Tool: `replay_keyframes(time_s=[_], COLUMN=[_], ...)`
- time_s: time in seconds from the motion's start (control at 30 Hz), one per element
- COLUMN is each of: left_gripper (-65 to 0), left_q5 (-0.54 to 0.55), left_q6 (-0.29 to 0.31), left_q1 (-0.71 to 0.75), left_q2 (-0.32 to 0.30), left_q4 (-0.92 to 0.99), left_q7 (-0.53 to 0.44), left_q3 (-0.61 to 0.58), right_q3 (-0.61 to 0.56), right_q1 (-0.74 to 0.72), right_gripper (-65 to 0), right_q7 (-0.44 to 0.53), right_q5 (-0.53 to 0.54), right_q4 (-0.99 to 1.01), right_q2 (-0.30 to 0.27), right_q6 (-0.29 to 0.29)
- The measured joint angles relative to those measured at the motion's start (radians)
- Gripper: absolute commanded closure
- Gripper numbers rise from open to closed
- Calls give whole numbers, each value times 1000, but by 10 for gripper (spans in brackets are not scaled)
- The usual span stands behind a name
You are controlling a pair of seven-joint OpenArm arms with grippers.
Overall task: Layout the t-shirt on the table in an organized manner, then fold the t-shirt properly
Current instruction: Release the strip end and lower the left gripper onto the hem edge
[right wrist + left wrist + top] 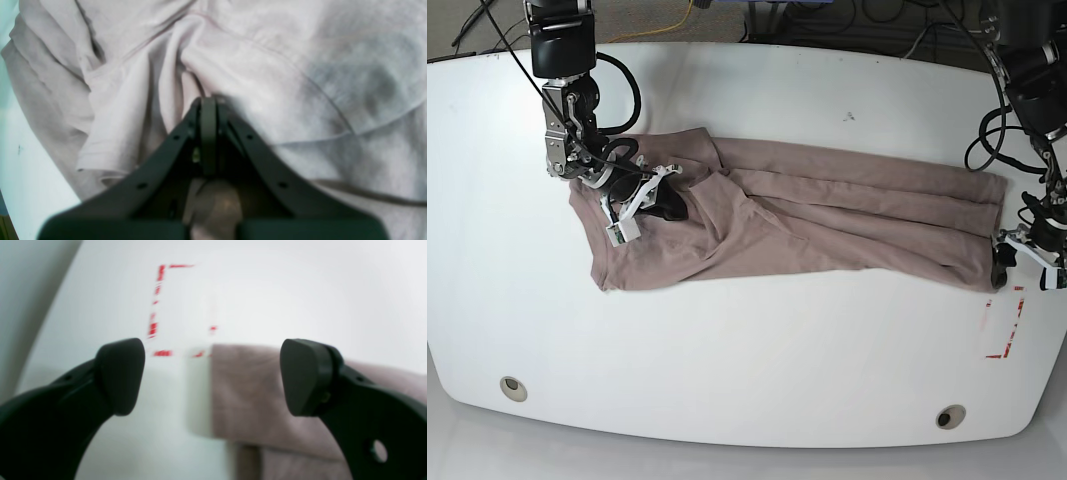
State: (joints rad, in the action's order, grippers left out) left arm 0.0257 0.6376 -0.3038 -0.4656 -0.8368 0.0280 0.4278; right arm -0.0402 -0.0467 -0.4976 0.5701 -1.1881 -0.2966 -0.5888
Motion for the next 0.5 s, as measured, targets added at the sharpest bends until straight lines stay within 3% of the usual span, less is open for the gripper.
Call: replay_keyframes(time_s=[0.27, 0.5], left_gripper=[-597, -597], left_q5=[4, 11], left_q6=[3, 8], left_q1=[56, 24], left_q2=[-12, -3], left_q4=[-57, 10], left_q7=[-13, 2], left_q3=[58, 55], right_q3=[0, 0], right_q1=[0, 0], right_gripper=[0, 0], right_q7=[-1, -2], right_q5=[0, 0], right_q4=[0, 0], right_q2=[0, 0], right_q6=[0, -4])
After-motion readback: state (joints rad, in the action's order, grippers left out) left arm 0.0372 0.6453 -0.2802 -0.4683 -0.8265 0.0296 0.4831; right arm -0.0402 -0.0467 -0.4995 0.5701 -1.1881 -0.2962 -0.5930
